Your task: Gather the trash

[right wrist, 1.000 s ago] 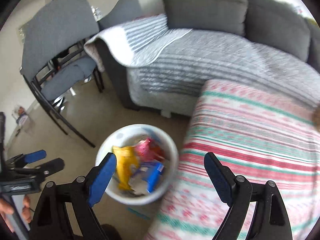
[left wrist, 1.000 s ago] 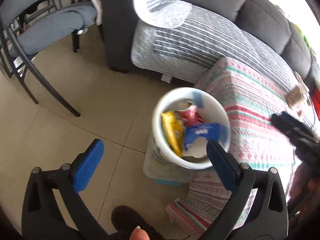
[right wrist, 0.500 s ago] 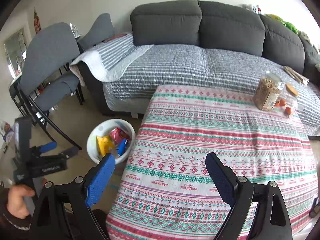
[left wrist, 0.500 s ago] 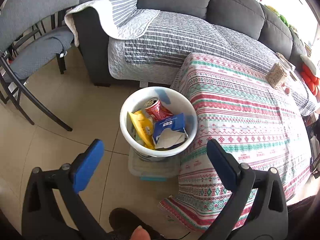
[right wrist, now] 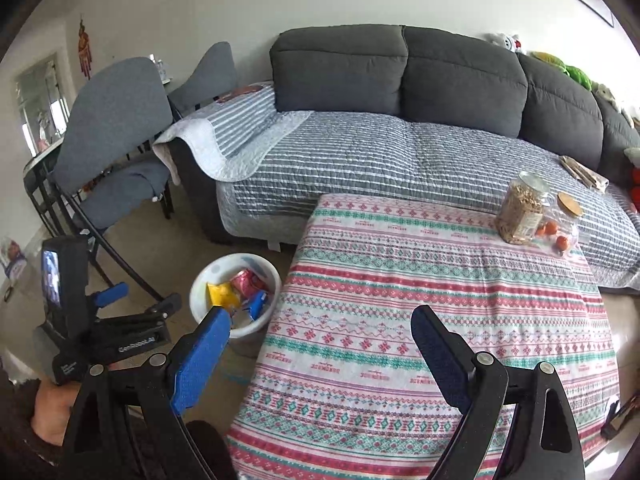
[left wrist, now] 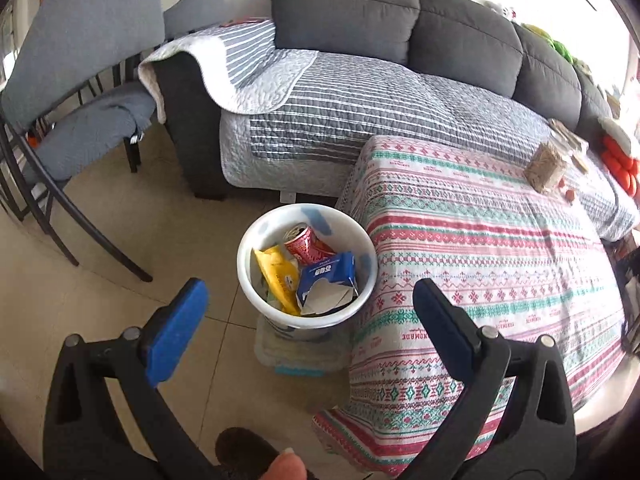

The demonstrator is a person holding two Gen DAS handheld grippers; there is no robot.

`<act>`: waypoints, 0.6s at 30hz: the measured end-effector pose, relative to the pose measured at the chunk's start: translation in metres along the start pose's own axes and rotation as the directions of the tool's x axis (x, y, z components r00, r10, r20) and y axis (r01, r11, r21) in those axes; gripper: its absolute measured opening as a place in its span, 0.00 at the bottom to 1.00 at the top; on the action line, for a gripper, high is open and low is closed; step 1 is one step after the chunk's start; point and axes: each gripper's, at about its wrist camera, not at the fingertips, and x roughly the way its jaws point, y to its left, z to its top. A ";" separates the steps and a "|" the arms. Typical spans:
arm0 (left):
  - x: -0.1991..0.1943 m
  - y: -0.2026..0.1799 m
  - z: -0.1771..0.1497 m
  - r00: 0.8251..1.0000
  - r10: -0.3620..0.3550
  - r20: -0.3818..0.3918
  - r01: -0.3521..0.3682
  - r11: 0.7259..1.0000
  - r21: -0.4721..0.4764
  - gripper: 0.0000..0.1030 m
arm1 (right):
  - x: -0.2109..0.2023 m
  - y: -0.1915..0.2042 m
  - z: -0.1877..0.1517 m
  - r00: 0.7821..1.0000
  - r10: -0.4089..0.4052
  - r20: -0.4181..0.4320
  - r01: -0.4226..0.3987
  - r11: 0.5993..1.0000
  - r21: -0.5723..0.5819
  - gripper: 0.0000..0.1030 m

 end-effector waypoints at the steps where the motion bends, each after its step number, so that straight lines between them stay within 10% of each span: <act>1: 0.000 -0.003 -0.002 1.000 0.003 -0.001 -0.003 1.000 0.010 0.99 | 0.003 -0.003 -0.003 1.000 -0.010 -0.008 0.010 1.000 0.002 0.90; 18: -0.010 -0.008 -0.022 0.999 0.043 0.007 -0.044 0.999 0.013 0.99 | 0.040 -0.042 -0.051 0.993 -0.111 -0.046 0.115 0.988 0.105 0.90</act>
